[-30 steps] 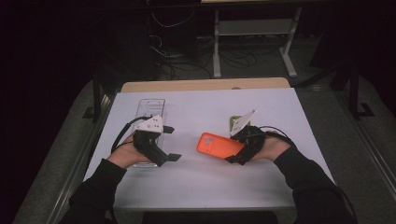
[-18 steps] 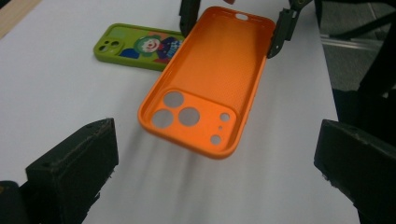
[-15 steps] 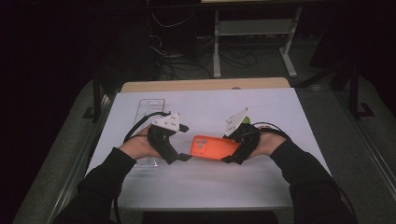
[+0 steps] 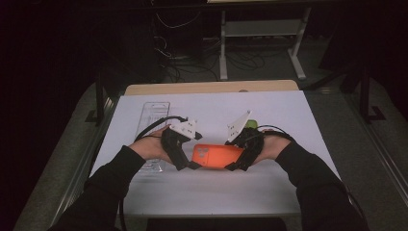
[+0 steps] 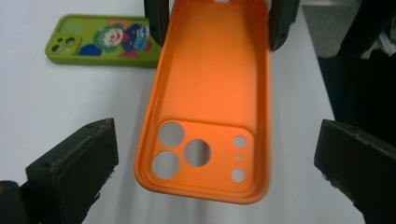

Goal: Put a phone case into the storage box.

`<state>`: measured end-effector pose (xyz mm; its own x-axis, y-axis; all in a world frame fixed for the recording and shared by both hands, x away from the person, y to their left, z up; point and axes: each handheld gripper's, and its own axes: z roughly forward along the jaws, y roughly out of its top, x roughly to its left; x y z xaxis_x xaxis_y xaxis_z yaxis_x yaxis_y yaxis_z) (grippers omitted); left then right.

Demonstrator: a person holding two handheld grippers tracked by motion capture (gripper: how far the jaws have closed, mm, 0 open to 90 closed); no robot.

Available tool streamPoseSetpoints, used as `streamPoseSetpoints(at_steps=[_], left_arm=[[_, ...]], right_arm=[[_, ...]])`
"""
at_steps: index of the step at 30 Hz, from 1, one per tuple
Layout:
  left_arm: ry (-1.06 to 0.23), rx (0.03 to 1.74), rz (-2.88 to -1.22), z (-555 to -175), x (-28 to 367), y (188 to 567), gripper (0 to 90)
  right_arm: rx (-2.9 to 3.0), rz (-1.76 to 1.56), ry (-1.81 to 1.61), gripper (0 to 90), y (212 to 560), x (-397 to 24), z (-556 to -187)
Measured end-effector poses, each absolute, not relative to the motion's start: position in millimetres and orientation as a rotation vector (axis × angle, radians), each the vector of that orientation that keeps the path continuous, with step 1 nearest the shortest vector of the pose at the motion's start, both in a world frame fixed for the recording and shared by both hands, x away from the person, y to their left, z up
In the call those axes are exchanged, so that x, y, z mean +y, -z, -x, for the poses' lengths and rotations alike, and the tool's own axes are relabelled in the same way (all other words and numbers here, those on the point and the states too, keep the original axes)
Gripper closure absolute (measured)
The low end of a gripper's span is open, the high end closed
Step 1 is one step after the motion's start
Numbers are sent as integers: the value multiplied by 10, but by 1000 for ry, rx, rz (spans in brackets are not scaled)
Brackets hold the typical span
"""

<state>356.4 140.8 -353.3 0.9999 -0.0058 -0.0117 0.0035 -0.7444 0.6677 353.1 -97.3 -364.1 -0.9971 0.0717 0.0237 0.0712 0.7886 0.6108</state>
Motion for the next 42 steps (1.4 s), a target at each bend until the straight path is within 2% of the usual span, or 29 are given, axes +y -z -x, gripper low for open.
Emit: streamPoseSetpoints(at_steps=[25,37,42], left_arm=[[98,3,-2486,-3590,1289,3684,3],[99,-8,-2494,-3583,1309,3673,130],[103,-9,-2491,-3582,1315,3665,148]], right_arm=[[2975,-43,-1040,157,3491,-883,-3530],[2994,-70,-1025,157,3477,-865,-3528],[2998,-72,-1026,157,3477,-861,-3520]])
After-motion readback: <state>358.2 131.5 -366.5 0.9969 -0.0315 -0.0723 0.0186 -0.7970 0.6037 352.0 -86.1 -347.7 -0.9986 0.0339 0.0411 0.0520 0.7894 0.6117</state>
